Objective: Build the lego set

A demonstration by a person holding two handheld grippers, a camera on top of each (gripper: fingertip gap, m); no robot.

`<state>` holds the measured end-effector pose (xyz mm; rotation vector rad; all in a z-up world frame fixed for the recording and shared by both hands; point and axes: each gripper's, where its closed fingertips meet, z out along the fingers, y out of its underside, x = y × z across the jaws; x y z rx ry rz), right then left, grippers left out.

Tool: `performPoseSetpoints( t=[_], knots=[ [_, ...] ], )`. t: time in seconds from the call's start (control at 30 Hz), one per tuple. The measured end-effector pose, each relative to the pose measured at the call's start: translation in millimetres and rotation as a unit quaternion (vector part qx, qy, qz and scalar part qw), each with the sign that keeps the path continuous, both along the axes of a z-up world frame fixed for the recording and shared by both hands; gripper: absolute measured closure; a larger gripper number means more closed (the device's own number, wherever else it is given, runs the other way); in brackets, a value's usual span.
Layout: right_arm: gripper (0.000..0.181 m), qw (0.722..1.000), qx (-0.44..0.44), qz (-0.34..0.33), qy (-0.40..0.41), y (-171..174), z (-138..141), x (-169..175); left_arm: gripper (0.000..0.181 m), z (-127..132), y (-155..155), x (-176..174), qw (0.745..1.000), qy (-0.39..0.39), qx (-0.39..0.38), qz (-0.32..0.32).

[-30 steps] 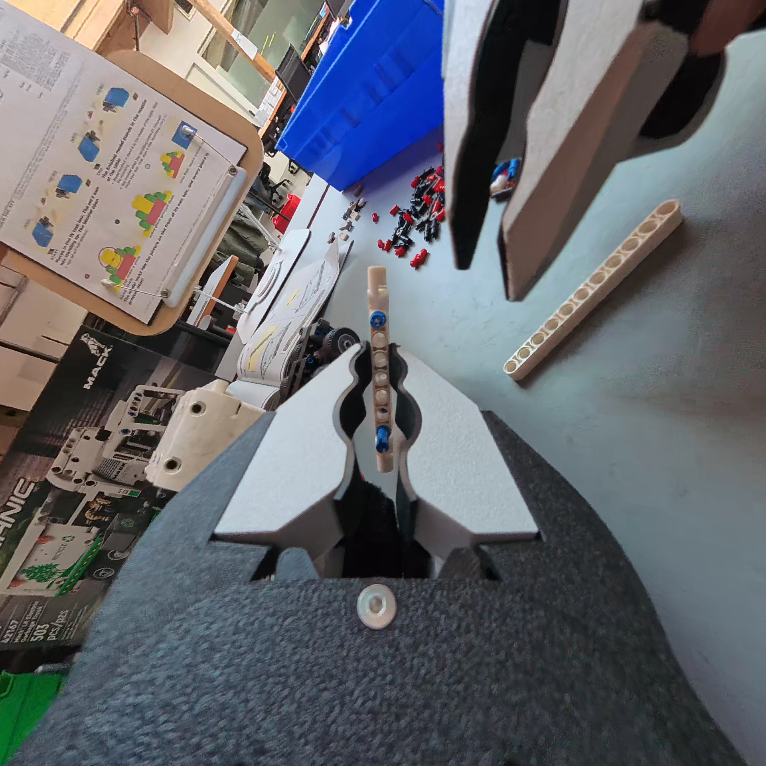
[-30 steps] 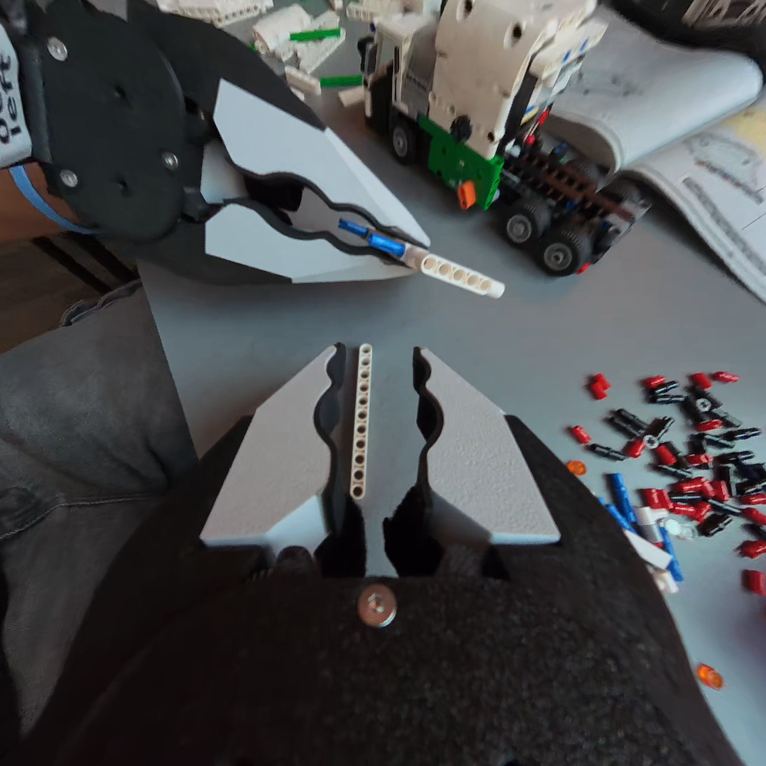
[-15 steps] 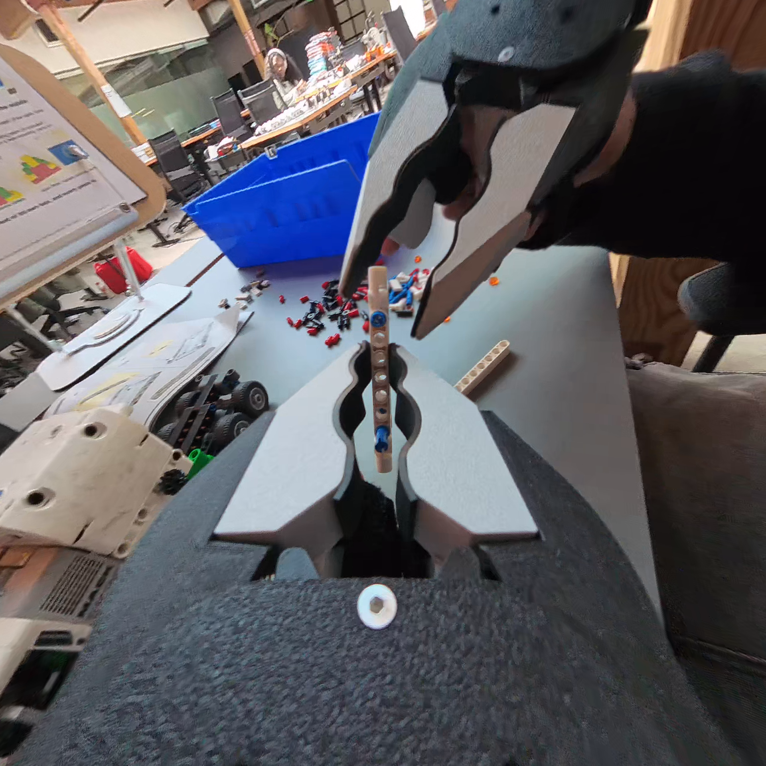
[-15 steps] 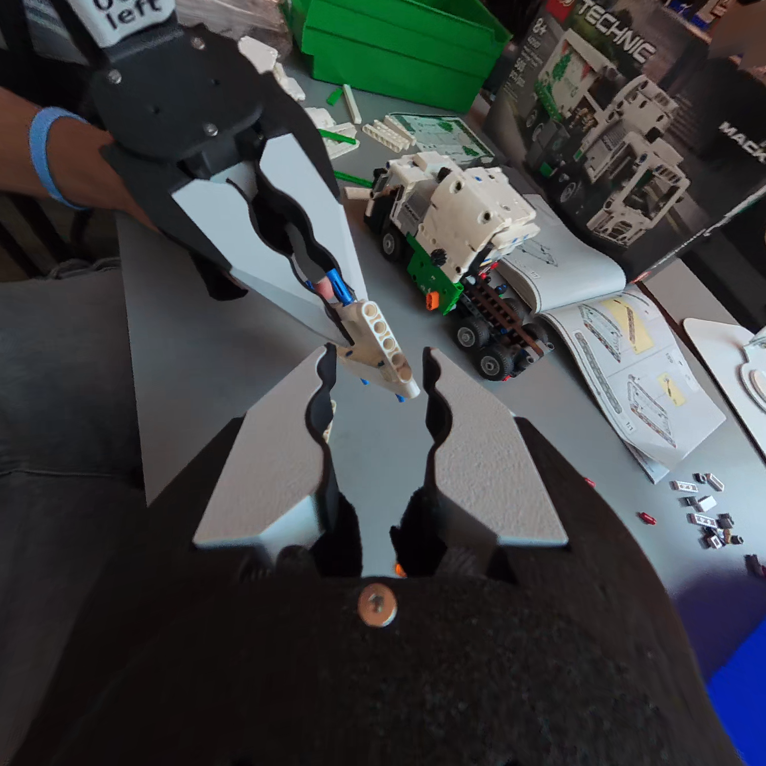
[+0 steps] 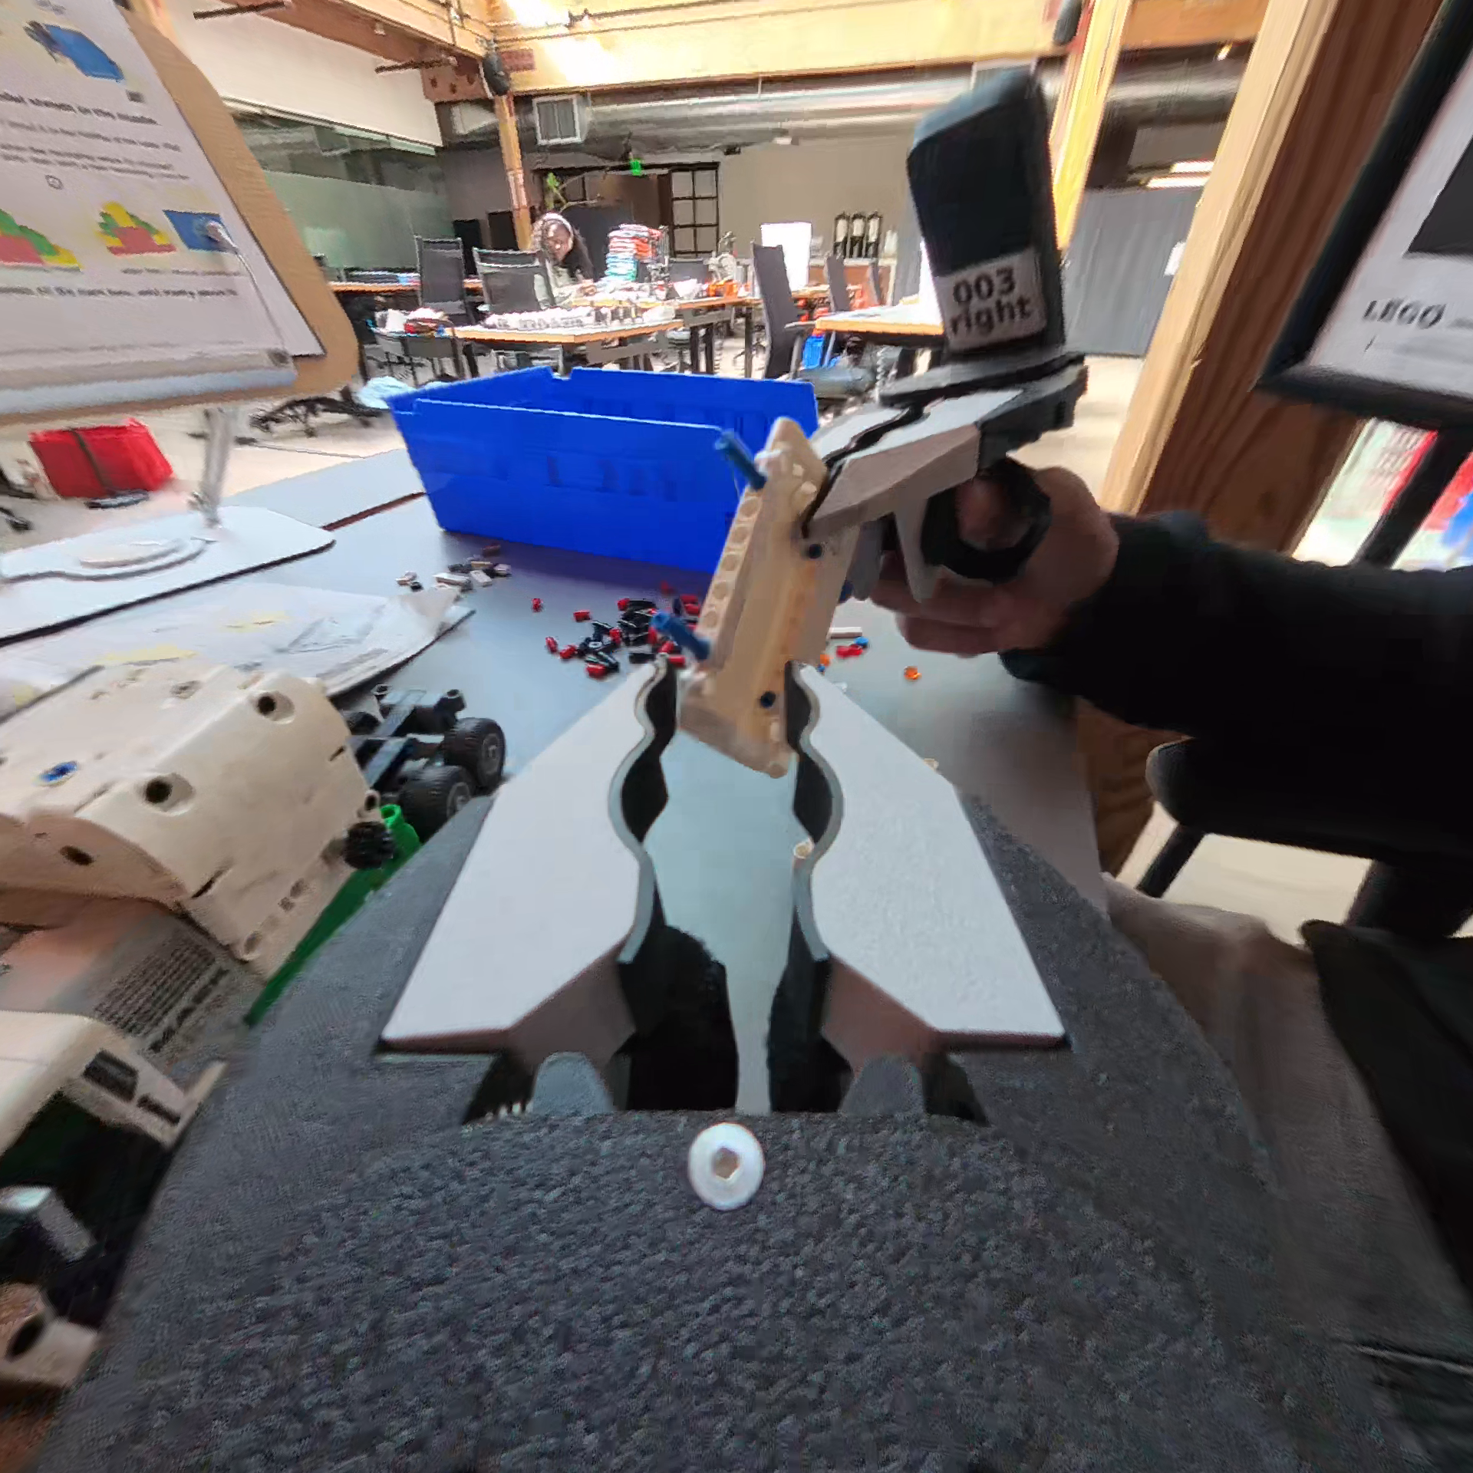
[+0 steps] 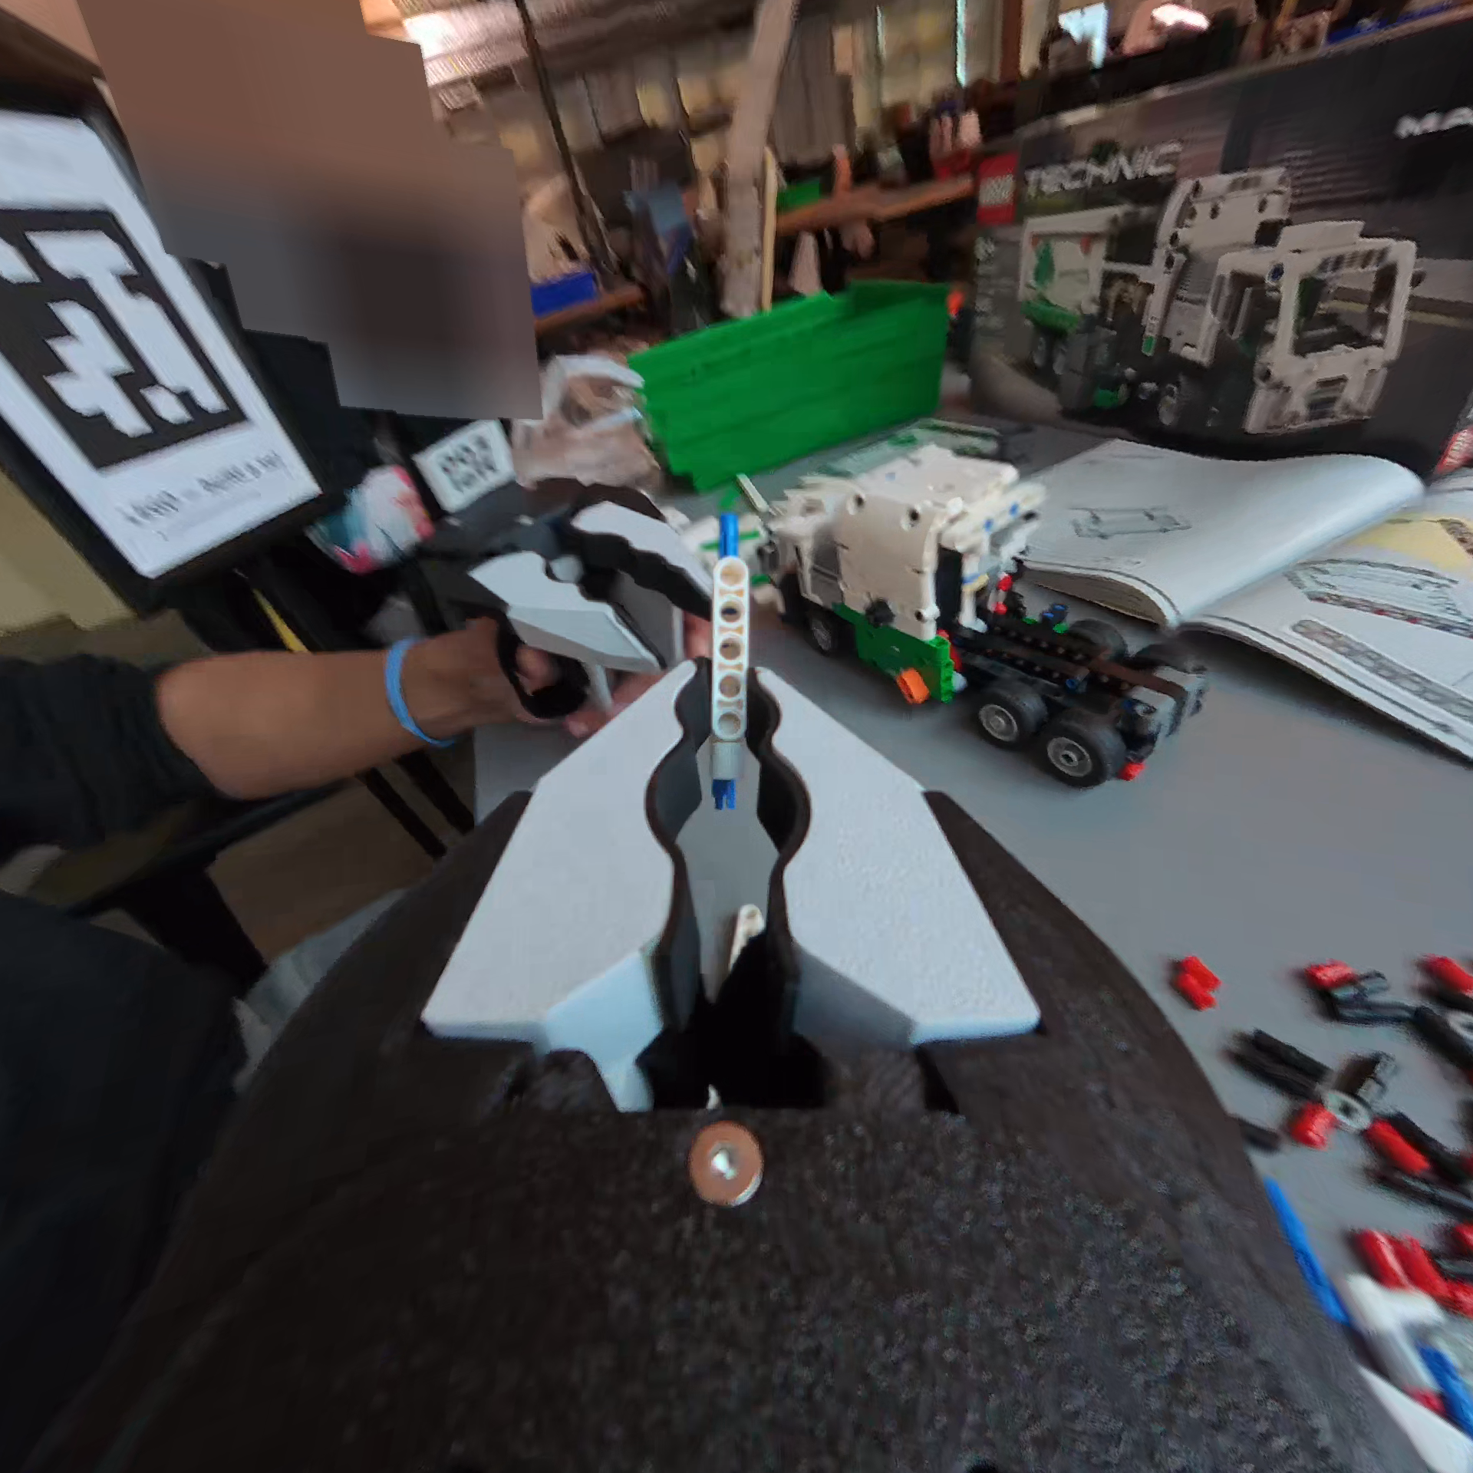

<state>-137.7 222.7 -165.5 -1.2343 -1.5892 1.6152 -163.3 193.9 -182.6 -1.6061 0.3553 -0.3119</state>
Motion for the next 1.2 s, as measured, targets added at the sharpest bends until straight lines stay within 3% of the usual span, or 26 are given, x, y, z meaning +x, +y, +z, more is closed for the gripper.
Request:
performPoseSetpoints(
  t=[0.03, 0.17, 0.23, 0.33, 0.47, 0.93, 1.0, 1.07, 1.2],
  knots=[
    [0.175, 0.999, -0.042, 0.022, 0.025, -3.7, 9.2, 3.5, 0.146, 0.8, -0.6, -0.9, 1.000, -0.025, -0.010, -0.011],
    [0.175, 0.989, -0.125, 0.055, 0.054, -11.2, 22.4, 6.1, 0.140, 11.8, -6.9, 5.1, 0.991, -0.112, -0.012, -0.071],
    [0.175, 0.985, -0.142, 0.063, 0.074, -19.4, 26.0, 4.1, 0.147, 22.5, -11.2, 10.2, 0.982, -0.160, -0.002, -0.103],
    [0.175, 0.982, -0.156, 0.056, 0.084, -24.7, 24.2, -2.0, 0.175, 31.9, -16.0, 9.9, 0.975, -0.189, 0.015, -0.119],
    [0.175, 0.988, -0.132, 0.061, 0.060, -37.6, 3.5, -7.6, 0.176, 43.4, -22.0, 1.1, 0.963, -0.232, 0.037, -0.133],
    [0.175, 0.984, -0.164, 0.051, 0.054, -52.3, -0.2, -18.0, 0.176, 48.7, -28.3, -7.3, 0.953, -0.257, 0.044, -0.153],
    [0.174, 0.986, -0.144, 0.071, 0.039, -52.7, 0.1, -14.6, 0.176, 47.4, -30.4, -4.3, 0.957, -0.239, 0.041, -0.161],
    [0.159, 0.993, -0.087, 0.081, -0.019, -45.5, -8.0, -8.0, 0.176, 41.3, -29.8, -2.9, 0.968, -0.198, 0.032, -0.151],
    [0.151, 0.972, 0.115, 0.028, -0.201, -9.8, -53.8, 17.4, 0.176, 30.0, -23.6, -14.8, 0.988, -0.128, 0.032, -0.086]
  ],
)
